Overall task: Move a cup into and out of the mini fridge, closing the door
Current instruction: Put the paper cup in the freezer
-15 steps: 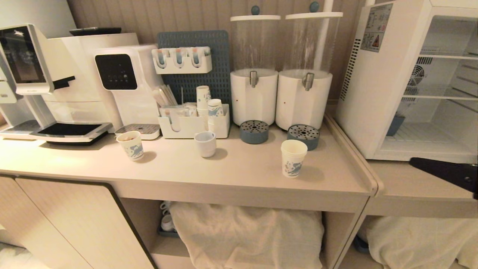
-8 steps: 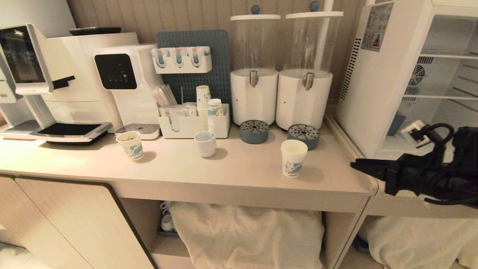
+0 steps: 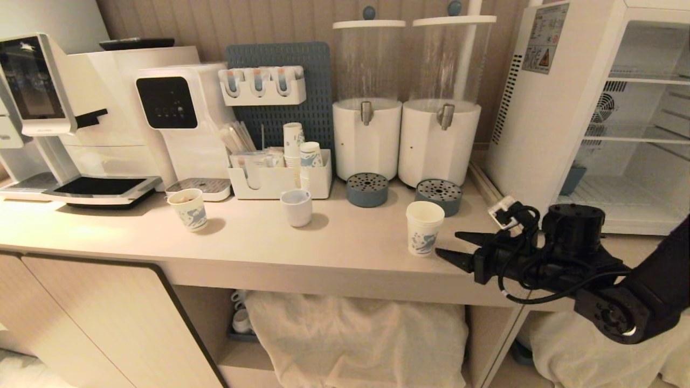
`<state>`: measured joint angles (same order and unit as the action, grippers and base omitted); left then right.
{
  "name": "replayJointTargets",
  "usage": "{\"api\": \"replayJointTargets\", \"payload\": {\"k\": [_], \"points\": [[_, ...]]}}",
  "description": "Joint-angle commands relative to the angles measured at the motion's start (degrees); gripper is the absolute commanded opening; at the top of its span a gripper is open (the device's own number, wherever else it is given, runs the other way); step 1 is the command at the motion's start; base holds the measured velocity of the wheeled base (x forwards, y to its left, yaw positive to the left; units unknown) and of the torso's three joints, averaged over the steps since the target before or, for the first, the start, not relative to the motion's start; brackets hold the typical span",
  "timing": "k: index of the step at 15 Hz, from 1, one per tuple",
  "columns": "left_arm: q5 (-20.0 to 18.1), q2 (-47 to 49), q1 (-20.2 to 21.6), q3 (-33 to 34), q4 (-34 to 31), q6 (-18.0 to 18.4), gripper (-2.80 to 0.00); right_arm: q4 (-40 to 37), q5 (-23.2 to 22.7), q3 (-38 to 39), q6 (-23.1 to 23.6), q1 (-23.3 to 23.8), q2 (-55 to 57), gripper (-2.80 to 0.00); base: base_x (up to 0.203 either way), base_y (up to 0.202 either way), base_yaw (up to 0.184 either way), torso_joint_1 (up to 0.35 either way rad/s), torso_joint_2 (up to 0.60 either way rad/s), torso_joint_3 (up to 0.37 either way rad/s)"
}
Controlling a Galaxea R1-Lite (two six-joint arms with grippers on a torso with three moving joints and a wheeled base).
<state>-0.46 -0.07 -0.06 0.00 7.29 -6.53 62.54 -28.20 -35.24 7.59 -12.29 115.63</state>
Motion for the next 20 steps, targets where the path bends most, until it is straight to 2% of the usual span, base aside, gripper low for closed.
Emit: {"api": "replayJointTargets", "payload": {"k": [1,8,11,20], "points": [[0.0,-0.2,0.0,2.3,0.0,-0.1,-2.8,0.0,0.1,-1.1,0.1,-1.1,1.8,0.0,0.0,0.0,0.0,0.0,0.0,0.0],[0.0,-0.2,0.0,2.3,0.1,-0.4,-2.8,-0.8,-0.2,-3.9,-1.6,-1.7,3.6,0.0,0.0,0.0,0.0,0.0,0.0,0.0],[0.0,-0.2,0.0,2.3,0.1,-0.4,-2.8,-4.3,-0.5,-7.6,-2.1,-2.3,3.9,0.0,0.0,0.0,0.0,0.0,0.0,0.0],[0.1,-0.2,0.0,2.3,0.2,-0.9,-2.8,-7.6,-0.4,-14.7,-2.0,-3.7,8.6,0.0,0.0,0.0,0.0,0.0,0.0,0.0]]}}
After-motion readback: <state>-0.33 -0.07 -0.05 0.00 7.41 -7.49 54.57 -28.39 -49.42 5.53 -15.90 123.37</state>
